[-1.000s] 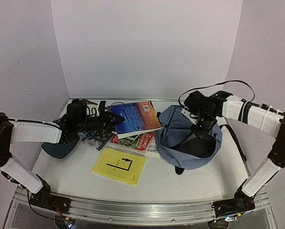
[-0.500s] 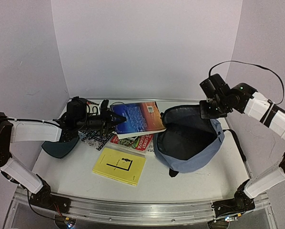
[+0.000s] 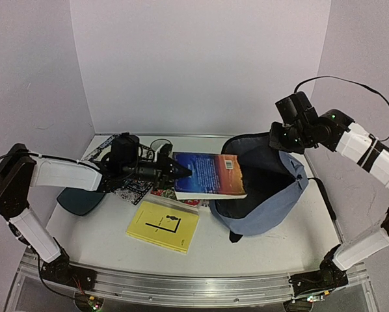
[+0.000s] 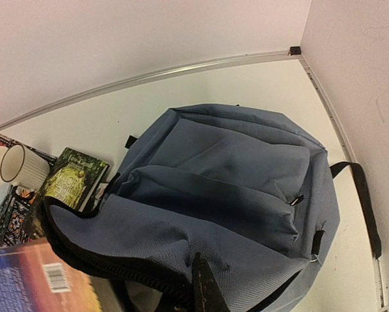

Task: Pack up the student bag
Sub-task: Place the book in the largest pocket of the bag.

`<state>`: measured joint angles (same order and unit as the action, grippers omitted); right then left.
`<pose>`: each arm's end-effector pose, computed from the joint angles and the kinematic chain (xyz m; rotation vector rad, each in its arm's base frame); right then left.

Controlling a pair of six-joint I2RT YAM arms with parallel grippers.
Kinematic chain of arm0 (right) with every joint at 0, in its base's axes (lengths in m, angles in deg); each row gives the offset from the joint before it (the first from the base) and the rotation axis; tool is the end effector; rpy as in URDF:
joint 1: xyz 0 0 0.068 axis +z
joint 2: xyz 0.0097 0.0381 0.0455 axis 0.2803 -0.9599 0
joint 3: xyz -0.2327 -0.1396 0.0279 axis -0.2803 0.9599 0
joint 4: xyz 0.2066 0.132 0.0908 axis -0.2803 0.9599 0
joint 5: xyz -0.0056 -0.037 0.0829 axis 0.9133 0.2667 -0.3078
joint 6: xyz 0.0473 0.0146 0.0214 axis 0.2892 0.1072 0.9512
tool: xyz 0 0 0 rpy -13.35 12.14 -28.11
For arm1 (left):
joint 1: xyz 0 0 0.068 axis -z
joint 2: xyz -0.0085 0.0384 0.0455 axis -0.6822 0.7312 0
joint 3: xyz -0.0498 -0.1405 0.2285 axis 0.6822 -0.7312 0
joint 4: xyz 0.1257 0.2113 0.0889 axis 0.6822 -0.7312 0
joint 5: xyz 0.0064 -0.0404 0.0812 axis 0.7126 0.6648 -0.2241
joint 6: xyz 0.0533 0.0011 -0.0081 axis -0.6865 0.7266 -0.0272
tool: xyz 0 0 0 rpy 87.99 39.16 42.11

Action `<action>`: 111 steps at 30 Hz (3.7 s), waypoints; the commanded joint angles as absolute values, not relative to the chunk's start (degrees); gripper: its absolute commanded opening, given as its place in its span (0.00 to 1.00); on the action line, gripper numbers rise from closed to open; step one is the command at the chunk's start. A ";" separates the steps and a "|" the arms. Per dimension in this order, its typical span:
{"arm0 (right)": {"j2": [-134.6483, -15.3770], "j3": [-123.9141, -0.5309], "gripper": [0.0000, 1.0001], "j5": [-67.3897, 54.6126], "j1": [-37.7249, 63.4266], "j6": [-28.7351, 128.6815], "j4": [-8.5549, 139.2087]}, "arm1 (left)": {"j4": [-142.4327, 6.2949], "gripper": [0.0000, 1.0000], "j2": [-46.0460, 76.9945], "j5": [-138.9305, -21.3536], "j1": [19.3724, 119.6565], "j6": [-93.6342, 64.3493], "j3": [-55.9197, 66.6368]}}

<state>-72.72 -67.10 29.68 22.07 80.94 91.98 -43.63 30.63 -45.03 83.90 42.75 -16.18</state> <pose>0.2512 0.1770 0.3944 0.3022 1.9546 0.3700 0.2457 -0.2450 0.2431 0.1343 2.2639 -1.8930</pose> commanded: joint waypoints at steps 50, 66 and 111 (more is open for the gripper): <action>-71.66 -56.13 0.00 20.05 42.91 93.04 67.63 | -22.54 0.00 42.73 -59.50 93.54 55.73 1.37; -72.28 -56.16 0.00 15.04 43.37 91.84 61.82 | -23.68 0.00 41.94 -62.22 95.05 53.71 0.67; -62.02 -38.10 0.00 39.54 38.44 97.33 78.18 | -74.11 0.84 45.62 -74.51 101.81 12.82 11.75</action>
